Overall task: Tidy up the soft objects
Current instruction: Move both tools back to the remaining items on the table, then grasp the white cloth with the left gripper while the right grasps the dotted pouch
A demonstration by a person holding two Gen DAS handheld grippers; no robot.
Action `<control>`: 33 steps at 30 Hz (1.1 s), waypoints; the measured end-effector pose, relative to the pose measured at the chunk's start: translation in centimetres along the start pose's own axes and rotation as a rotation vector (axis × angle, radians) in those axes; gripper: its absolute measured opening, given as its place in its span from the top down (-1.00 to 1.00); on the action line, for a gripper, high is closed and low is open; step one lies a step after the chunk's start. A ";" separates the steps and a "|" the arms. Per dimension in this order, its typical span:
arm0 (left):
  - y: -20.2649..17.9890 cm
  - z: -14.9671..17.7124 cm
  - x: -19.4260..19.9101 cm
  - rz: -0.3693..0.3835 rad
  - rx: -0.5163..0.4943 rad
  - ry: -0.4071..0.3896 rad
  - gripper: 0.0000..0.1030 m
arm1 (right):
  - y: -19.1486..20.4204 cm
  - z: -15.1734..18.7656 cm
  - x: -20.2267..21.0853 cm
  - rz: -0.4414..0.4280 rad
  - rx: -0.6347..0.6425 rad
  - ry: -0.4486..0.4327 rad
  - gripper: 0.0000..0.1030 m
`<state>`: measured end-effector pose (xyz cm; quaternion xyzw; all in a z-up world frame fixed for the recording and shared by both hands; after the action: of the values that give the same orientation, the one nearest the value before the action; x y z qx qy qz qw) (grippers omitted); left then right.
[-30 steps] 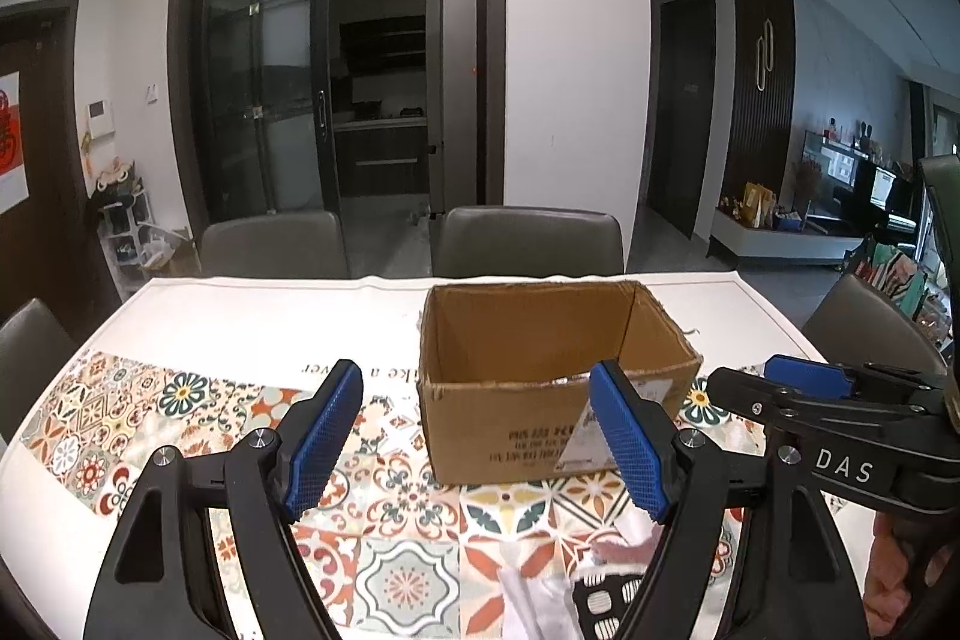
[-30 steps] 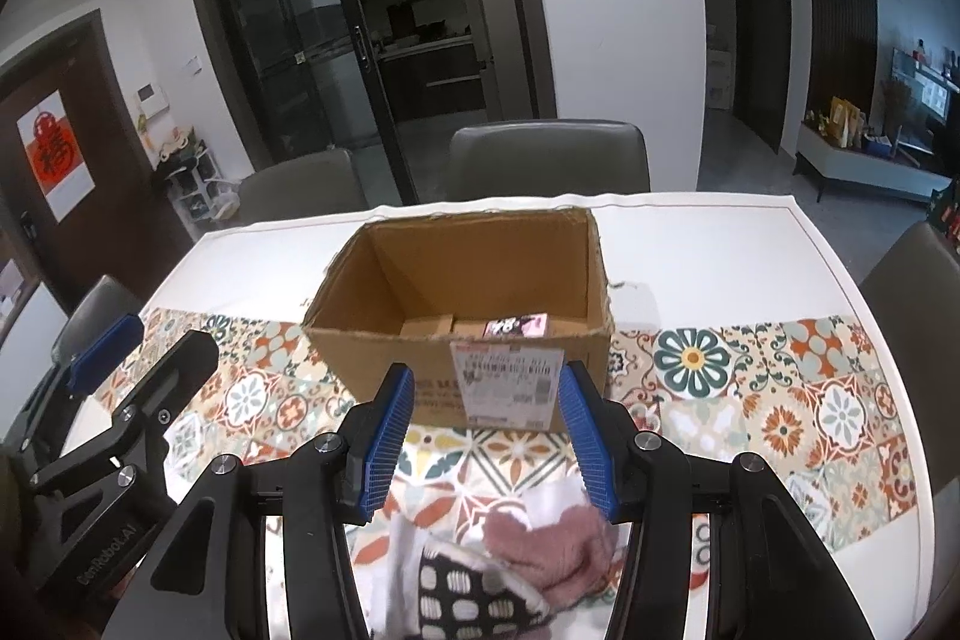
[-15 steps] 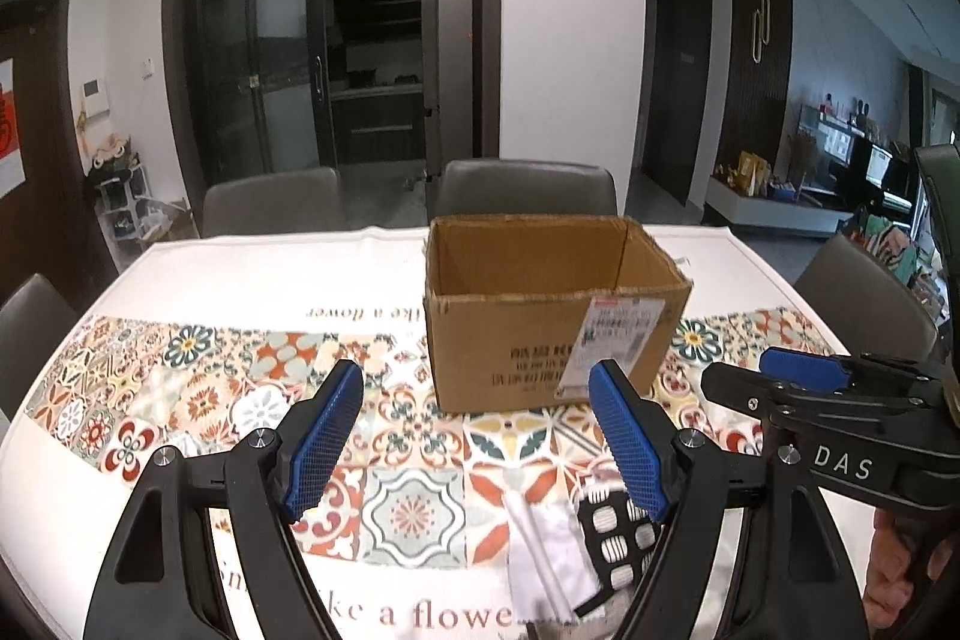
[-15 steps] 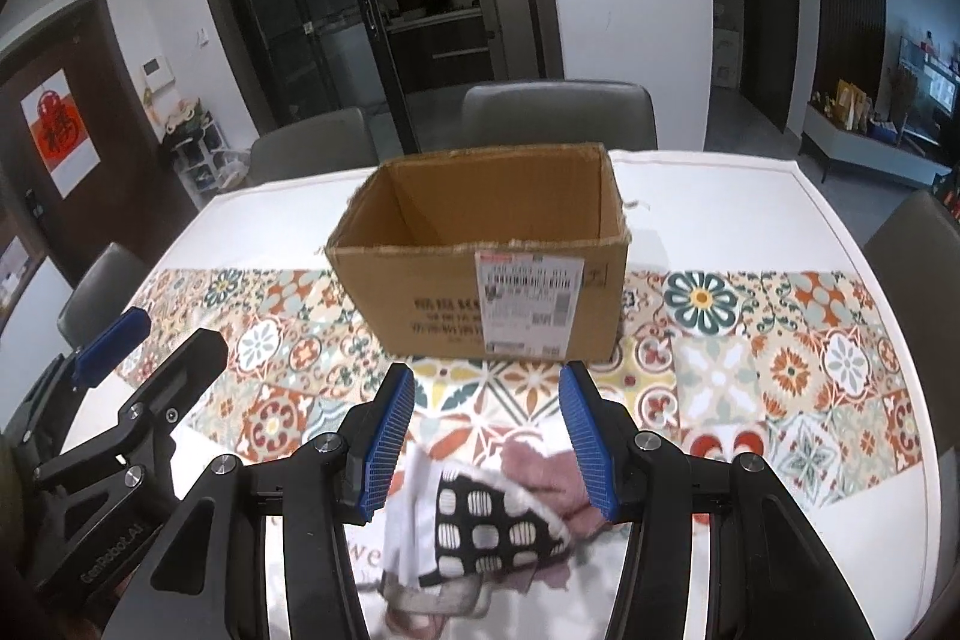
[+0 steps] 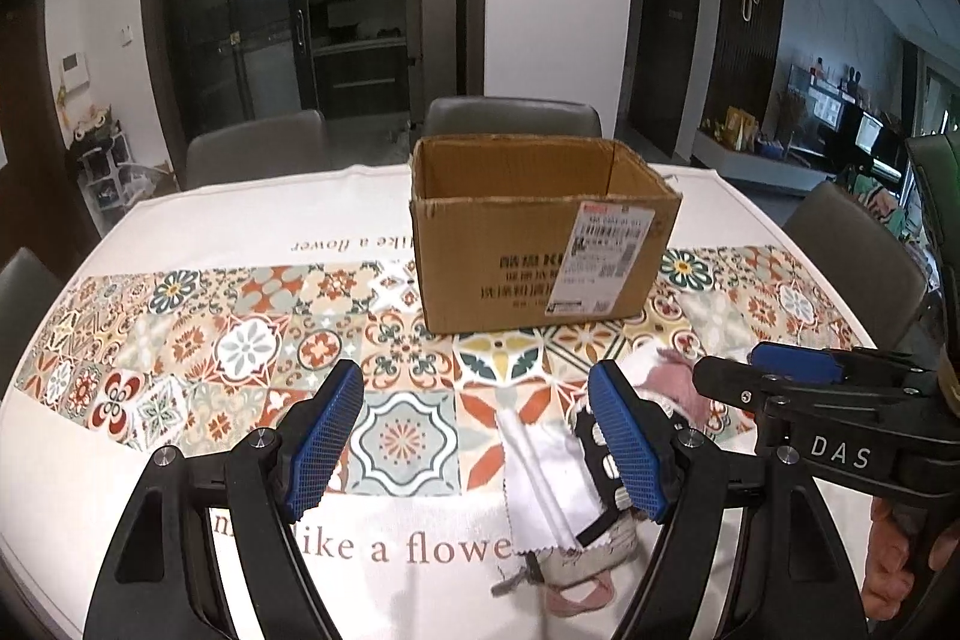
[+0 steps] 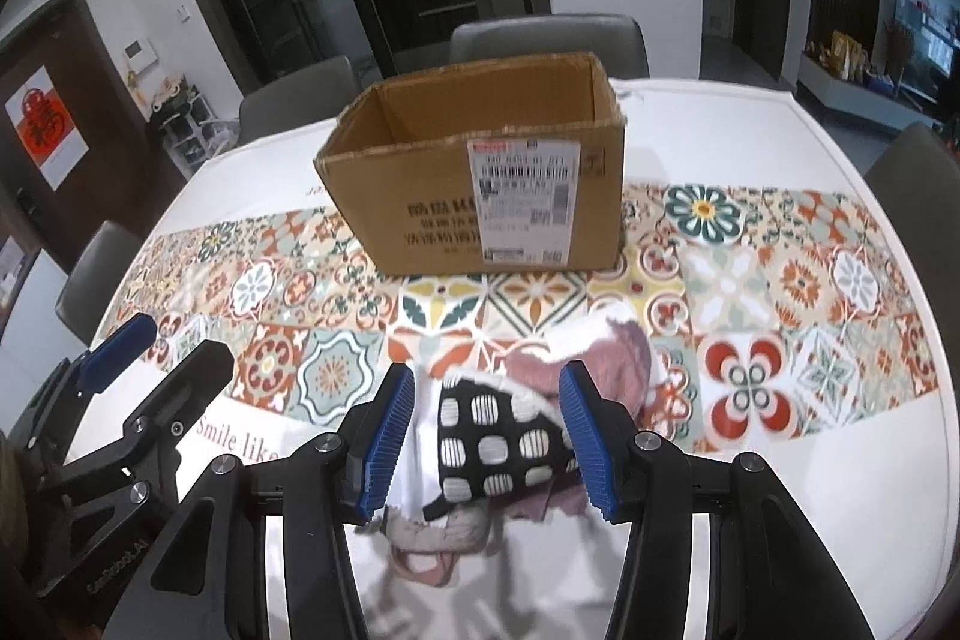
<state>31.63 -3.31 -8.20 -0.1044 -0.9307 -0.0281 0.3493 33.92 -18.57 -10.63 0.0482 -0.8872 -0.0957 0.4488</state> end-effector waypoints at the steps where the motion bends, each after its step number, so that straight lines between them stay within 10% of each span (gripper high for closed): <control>1: 0.0 0.3 -0.2 0.003 -0.002 0.011 -0.49 | 0.0 0.3 -0.2 -0.002 -0.005 0.010 -0.01; 33: -1.9 8.4 -7.5 0.224 -0.067 0.281 -0.15 | -2.4 6.7 -7.7 -0.048 -0.356 0.254 -0.36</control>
<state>31.33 -5.46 -19.37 -0.2140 -0.8540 -0.0343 0.4730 33.08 -18.74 -21.14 0.0011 -0.7912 -0.2548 0.5560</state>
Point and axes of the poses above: each gripper's, at about its wrist camera, not at the fingertips, and x roughly against the way its jaws point, y to its left, z to its underside, the point moved 6 cm from there along -x, roughly the way its jaws point
